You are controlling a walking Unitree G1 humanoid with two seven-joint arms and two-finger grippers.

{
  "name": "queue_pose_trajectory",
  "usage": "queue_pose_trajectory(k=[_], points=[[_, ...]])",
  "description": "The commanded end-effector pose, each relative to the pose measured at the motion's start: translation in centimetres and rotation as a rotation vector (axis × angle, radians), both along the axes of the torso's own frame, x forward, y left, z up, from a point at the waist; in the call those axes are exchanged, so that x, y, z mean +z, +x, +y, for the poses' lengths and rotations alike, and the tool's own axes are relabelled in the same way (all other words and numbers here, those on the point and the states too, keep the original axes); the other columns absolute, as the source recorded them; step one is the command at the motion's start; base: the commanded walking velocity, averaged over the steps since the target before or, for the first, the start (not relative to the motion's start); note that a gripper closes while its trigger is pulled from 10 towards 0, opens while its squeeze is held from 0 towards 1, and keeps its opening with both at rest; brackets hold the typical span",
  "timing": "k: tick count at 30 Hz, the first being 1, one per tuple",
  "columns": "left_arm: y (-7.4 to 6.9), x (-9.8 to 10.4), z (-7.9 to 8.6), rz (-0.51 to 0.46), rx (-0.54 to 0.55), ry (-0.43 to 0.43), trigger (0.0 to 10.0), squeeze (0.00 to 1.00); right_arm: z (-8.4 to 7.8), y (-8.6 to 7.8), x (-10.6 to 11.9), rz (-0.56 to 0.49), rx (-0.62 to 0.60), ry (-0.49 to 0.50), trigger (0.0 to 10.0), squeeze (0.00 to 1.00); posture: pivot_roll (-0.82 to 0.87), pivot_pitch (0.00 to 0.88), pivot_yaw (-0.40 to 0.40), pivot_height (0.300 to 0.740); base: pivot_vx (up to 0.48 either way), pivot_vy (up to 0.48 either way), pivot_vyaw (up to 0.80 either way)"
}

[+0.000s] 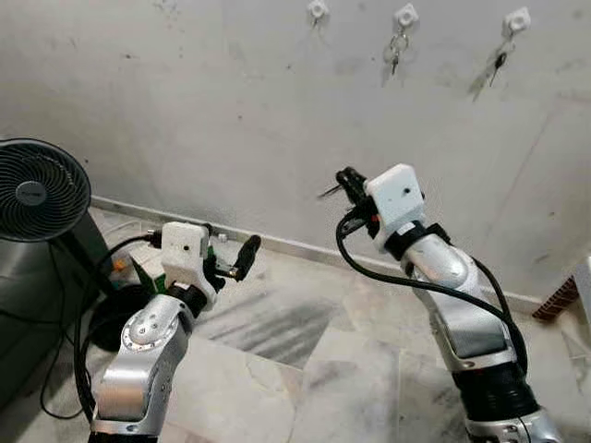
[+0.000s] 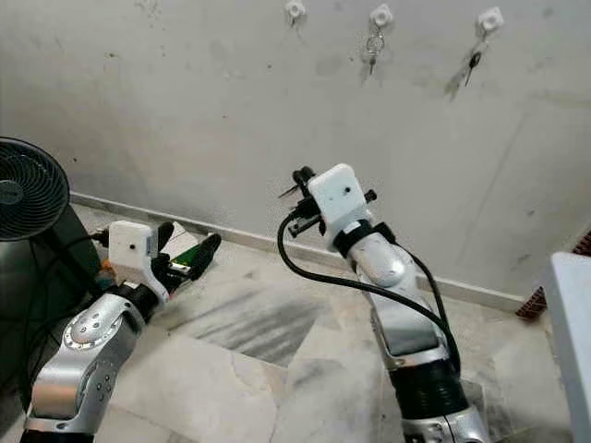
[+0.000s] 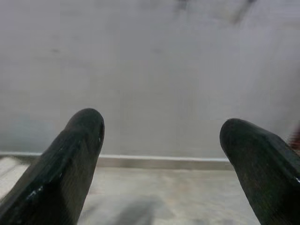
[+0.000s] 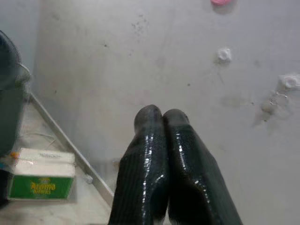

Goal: Hang keys on a hook

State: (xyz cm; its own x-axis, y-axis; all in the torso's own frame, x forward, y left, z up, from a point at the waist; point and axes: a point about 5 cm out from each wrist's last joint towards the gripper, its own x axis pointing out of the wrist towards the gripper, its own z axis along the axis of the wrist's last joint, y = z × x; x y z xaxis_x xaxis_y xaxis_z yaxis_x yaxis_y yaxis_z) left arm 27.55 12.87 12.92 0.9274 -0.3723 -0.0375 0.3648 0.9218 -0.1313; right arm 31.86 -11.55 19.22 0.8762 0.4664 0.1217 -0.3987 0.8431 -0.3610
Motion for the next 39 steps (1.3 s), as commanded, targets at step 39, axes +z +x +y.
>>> queue_pose_trajectory(k=[39], points=[[1.01, 0.83, 0.3, -0.026, -0.001, -0.009, 10.0, 0.0, -0.12, 0.32, 0.92, -0.025, -0.044, 0.045, 10.0, 0.0, 0.01, 0.001, 0.054, 0.74, 0.0, 0.323, 0.0]])
